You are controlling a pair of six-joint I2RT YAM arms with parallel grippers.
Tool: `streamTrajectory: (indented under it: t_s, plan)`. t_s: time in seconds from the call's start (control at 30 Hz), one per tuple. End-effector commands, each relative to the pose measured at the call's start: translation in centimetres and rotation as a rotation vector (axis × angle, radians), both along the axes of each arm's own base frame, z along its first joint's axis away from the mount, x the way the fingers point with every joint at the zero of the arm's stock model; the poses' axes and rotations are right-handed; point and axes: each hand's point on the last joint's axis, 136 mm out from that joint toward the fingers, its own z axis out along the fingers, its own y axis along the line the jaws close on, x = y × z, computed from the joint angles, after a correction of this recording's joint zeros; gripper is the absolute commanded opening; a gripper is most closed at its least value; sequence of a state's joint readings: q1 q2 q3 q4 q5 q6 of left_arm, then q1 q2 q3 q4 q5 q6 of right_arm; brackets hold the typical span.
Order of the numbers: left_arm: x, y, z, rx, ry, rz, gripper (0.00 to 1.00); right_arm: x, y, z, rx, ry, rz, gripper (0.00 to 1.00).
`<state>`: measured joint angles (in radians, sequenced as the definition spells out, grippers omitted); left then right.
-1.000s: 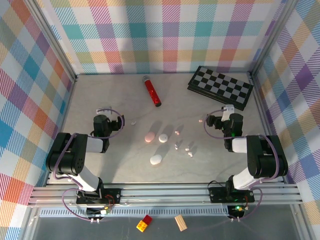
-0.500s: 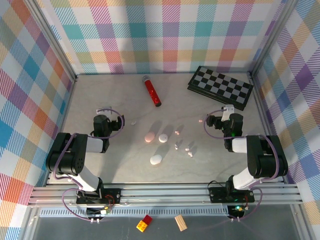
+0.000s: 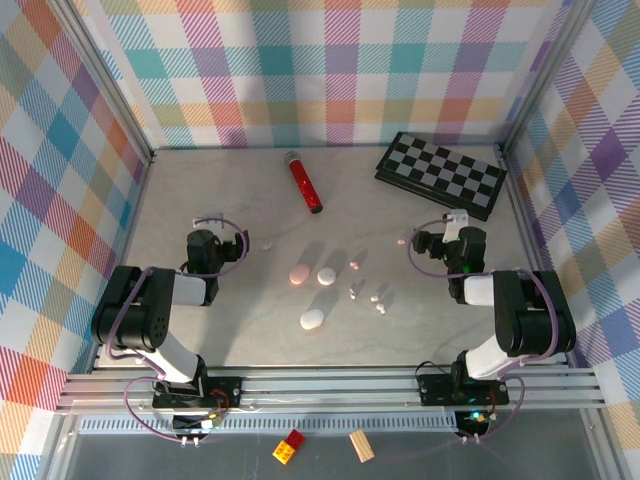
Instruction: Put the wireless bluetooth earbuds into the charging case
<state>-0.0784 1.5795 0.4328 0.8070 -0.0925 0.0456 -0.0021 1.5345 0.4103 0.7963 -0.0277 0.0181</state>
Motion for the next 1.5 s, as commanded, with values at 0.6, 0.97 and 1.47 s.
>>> streamTrajectory:
  t_s: [0.6,0.97,1.47]
  plan:
    - [-7.9,-13.8,11.0,0.033,-0.039,-0.435,1.00,-3.8,4.9,11.1,0.349,0.144,0.161,0.99]
    - [-9.3,-19.3,3.6,0.005,0.339,-0.634,1.00,-7.8,11.2,10.5,0.537,0.285,0.342,0.99]
    - [-10.2,-20.3,-2.6,0.134,0.627,-0.569,0.87,-7.5,13.1,8.5,0.532,0.359,0.343,0.99]
